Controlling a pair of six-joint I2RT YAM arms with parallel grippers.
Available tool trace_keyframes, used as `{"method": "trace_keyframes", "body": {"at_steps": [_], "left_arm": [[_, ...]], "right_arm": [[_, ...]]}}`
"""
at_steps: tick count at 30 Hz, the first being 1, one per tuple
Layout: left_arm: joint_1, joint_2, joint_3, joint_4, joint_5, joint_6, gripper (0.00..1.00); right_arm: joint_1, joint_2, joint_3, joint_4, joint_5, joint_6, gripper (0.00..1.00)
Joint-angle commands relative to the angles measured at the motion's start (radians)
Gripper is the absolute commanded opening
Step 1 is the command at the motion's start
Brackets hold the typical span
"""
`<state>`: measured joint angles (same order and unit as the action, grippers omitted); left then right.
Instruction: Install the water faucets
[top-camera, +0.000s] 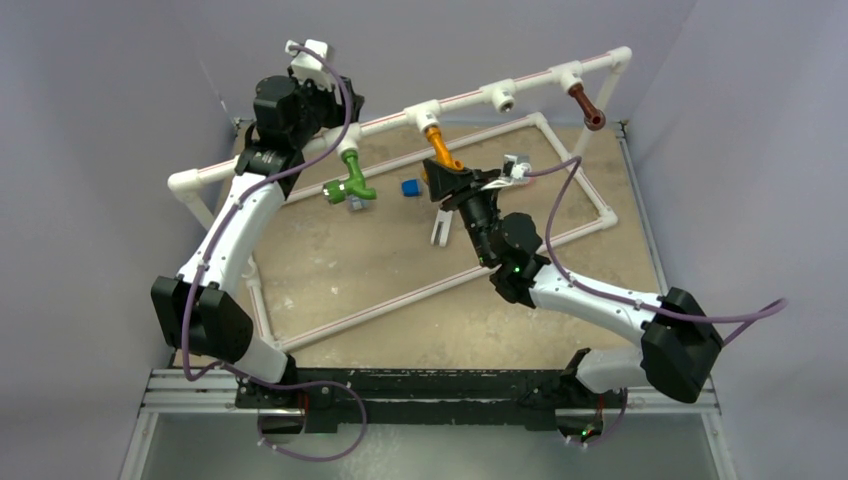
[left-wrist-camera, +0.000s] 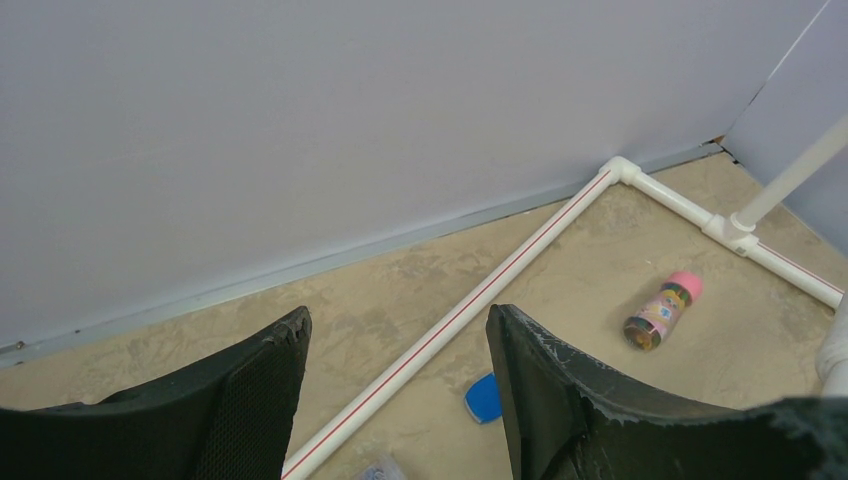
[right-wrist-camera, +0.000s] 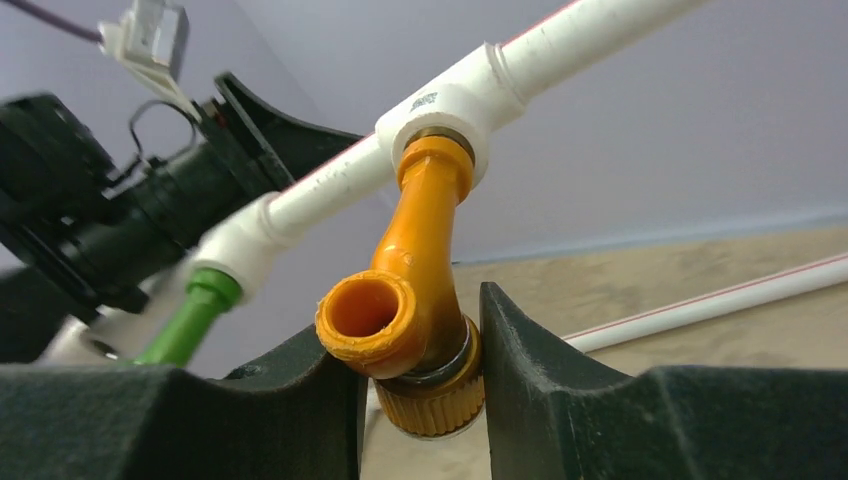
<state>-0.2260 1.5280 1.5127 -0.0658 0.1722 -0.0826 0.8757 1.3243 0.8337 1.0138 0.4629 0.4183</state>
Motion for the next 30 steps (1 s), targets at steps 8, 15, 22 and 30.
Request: {"method": "trace_keyframes", "body": {"at_steps": [8,15,22,30], "left_arm": [[-0.027,0.042,-0.071,-0.196,0.052,0.014,0.64],[-0.027,0.041,-0.074,-0.194,0.054,0.012,0.64],[-0.027,0.037,-0.074,-0.193,0.054,0.011,0.64],[-0.027,0.034,-0.077,-0.19,0.051,0.012,0.64]], "right_arm": [[0.011,-0.072,0.041,0.144,0.016,0.768,0.0],[0.012,-0.088,0.039,0.155,0.022,0.965,0.12],[0.011,-0.099,0.017,0.219,0.023,1.067,0.45],[0.011,-0.133,0.037,0.155,-0.047,1.026,0.66]]}}
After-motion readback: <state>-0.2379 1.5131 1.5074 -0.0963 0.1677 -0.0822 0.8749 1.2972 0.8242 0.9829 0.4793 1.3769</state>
